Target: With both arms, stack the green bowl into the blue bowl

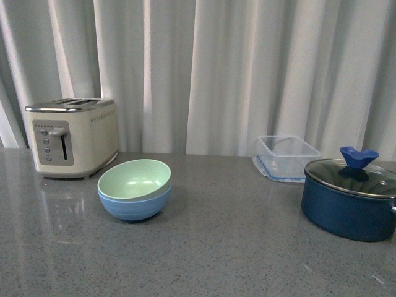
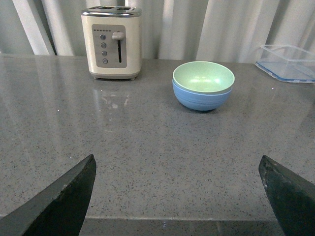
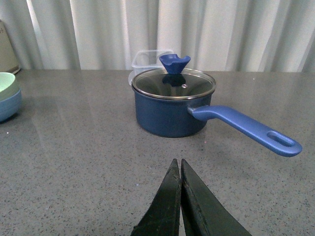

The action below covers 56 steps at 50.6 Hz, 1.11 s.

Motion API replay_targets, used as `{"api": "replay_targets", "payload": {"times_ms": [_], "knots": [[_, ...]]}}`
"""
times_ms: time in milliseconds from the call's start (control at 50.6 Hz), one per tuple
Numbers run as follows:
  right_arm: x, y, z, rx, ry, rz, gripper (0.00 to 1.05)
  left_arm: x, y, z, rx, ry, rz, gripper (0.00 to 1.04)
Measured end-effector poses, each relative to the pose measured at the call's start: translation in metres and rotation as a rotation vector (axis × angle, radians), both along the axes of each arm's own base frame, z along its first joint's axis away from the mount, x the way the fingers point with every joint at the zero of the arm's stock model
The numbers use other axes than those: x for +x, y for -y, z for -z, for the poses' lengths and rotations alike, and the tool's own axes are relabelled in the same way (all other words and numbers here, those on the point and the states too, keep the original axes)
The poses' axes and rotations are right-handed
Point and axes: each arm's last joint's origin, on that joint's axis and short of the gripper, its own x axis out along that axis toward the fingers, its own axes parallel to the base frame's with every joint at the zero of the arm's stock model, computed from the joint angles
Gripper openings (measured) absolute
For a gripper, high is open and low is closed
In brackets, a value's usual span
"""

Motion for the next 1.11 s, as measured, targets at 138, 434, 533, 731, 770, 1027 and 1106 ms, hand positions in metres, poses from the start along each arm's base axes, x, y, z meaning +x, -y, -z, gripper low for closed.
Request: {"api": "replay_targets", "payload": {"times_ms": [138, 434, 533, 731, 770, 1027, 1106], "knots": [[-0.004, 0.000, 0.000, 0.000, -0.001, 0.000, 0.01, 0.000, 0.000, 0.000, 0.000, 0.000, 0.000, 0.98], [-0.011, 0.000, 0.000, 0.000, 0.001, 0.000, 0.01, 0.000, 0.000, 0.000, 0.000, 0.000, 0.000, 0.98], [-0.013, 0.000, 0.000, 0.000, 0.002, 0.000, 0.01, 0.000, 0.000, 0.000, 0.000, 0.000, 0.000, 0.98], [-0.024, 0.000, 0.003, 0.000, -0.003, -0.001, 0.01, 0.000, 0.000, 0.000, 0.000, 0.000, 0.001, 0.98], [-0.024, 0.000, 0.003, 0.000, -0.005, -0.001, 0.01, 0.000, 0.000, 0.000, 0.000, 0.000, 0.000, 0.98], [-0.024, 0.000, 0.003, -0.002, -0.006, -0.001, 0.20, 0.000, 0.000, 0.000, 0.000, 0.000, 0.000, 0.98], [-0.024, 0.000, 0.003, -0.002, -0.006, -0.001, 0.34, 0.000, 0.000, 0.000, 0.000, 0.000, 0.000, 0.98]]}}
